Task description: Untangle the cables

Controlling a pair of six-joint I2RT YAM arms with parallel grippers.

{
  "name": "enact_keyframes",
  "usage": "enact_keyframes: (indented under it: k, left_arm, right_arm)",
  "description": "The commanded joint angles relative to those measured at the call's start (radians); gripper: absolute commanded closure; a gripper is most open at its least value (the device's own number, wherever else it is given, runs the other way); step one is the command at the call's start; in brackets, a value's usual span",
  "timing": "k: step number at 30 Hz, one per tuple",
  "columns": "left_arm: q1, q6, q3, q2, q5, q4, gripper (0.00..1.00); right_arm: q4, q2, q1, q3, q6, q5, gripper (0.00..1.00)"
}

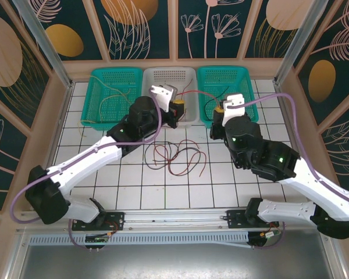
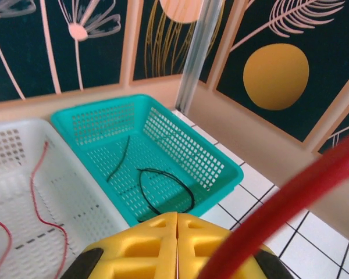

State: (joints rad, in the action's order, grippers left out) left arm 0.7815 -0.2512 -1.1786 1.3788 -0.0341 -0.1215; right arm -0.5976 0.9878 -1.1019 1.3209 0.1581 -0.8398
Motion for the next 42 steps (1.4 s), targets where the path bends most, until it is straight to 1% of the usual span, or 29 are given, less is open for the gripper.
enact_keyframes:
  k: [1,5,8,9,10,12,14,15,16,18,19,24,27,29,33,36,37,38,40,41,42]
  left_arm:
    - [0.001,0.086,-0.036,-0.062,0.061,0.099,1.00]
    - [0.001,0.119,-0.055,-0.113,0.065,0.168,1.00]
    - [0.001,0.130,-0.073,-0.130,0.066,0.218,1.00]
    - [0.001,0.132,-0.077,-0.134,0.070,0.235,1.00]
    - [0.001,0.134,-0.082,-0.135,0.082,0.251,1.00]
    - [-0.003,0.131,-0.087,-0.135,0.119,0.278,1.00]
    - [-0.015,0.105,-0.098,-0.129,0.165,0.307,1.00]
    - [-0.025,0.080,-0.119,-0.116,0.197,0.336,1.00]
    - [-0.038,0.052,-0.151,-0.096,0.223,0.375,1.00]
    - [-0.058,-0.004,-0.214,-0.054,0.281,0.440,1.00]
    - [-0.068,-0.027,-0.243,-0.034,0.291,0.465,1.00]
    - [-0.102,-0.112,-0.445,0.103,0.270,0.538,1.00]
    - [-0.125,-0.154,-0.600,0.230,0.259,0.578,1.00]
    - [-0.158,-0.206,-0.716,0.322,0.251,0.611,1.00]
    - [-0.231,-0.334,-0.971,0.544,0.130,0.666,1.00]
    - [-0.268,-0.421,-1.166,0.710,0.074,0.715,1.00]
    - [-0.279,-0.449,-1.232,0.768,0.071,0.741,1.00]
    - [-0.289,-0.473,-1.276,0.809,0.072,0.754,1.00]
    - [-0.311,-0.520,-1.310,0.876,0.040,0.725,1.00]
    - [-0.316,-0.541,-1.312,0.892,0.035,0.715,0.94]
    - [-0.322,-0.561,-1.310,0.910,0.032,0.703,0.78]
  right_arm:
    - [-0.001,-0.003,-0.005,-0.059,-0.008,-0.119,1.00]
    - [0.001,-0.008,0.018,-0.118,0.019,-0.138,1.00]
    - [-0.002,-0.015,0.063,-0.149,0.049,-0.133,0.99]
    - [-0.017,-0.015,0.085,-0.152,0.066,-0.133,0.91]
    - [-0.027,-0.015,0.113,-0.155,0.084,-0.131,0.81]
    - [-0.042,-0.026,0.166,-0.157,0.109,-0.116,0.65]
    - [-0.051,-0.043,0.217,-0.155,0.133,-0.090,0.53]
    - [-0.053,-0.055,0.236,-0.154,0.141,-0.074,0.44]
    - [-0.052,-0.065,0.250,-0.151,0.144,-0.054,0.38]
    - [-0.048,-0.082,0.262,-0.146,0.149,-0.028,0.36]
    - [-0.049,-0.084,0.266,-0.142,0.152,-0.015,0.36]
    - [-0.065,-0.055,0.267,-0.120,0.181,0.031,0.38]
    - [-0.056,-0.041,0.266,-0.115,0.208,0.083,0.39]
    - [-0.048,-0.035,0.266,-0.120,0.228,0.114,0.40]
    - [-0.039,-0.039,0.266,-0.147,0.258,0.150,0.40]
    - [-0.045,-0.037,0.266,-0.166,0.273,0.163,0.40]
    - [-0.048,-0.035,0.266,-0.171,0.277,0.168,0.40]
    - [-0.050,-0.035,0.266,-0.175,0.282,0.172,0.40]
    - [-0.044,-0.034,0.266,-0.192,0.289,0.190,0.40]
    - [-0.041,-0.034,0.266,-0.200,0.291,0.194,0.40]
    - [-0.039,-0.032,0.266,-0.207,0.293,0.198,0.40]
